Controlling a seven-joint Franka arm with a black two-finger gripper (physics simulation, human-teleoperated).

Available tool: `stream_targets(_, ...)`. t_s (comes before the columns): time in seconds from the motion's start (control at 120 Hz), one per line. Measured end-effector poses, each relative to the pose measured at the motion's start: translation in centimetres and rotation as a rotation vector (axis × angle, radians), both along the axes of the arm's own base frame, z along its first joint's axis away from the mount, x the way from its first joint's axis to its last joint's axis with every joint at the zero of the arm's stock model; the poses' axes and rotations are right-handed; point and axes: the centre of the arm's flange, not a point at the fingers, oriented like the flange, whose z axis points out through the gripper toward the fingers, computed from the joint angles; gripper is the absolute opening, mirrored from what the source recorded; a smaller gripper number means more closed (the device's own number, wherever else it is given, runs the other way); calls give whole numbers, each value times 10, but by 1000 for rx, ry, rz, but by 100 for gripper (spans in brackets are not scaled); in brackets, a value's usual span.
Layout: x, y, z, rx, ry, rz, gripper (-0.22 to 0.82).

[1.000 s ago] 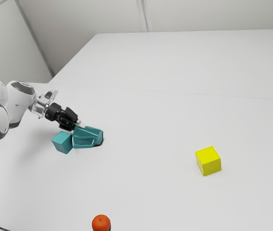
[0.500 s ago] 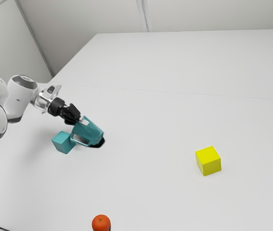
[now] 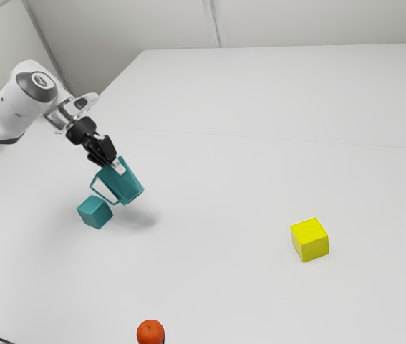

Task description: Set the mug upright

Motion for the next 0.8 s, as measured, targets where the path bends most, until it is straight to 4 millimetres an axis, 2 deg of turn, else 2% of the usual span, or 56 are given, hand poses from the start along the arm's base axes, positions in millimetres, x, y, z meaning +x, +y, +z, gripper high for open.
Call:
stream_targets(0.133, 8, -34, 17, 211, -7, -63, -18)
stream_targets(0.3, 18, -55, 24, 428, -40, -74, -18)
stream_targets(0.5, 20, -71, 2, 527, -77, -12, -18)
stream_targets(0.642, 27, -83, -2, 568, -119, 32, -18)
stream_targets(0.8, 26, -85, -20, 596, -133, 86, -18)
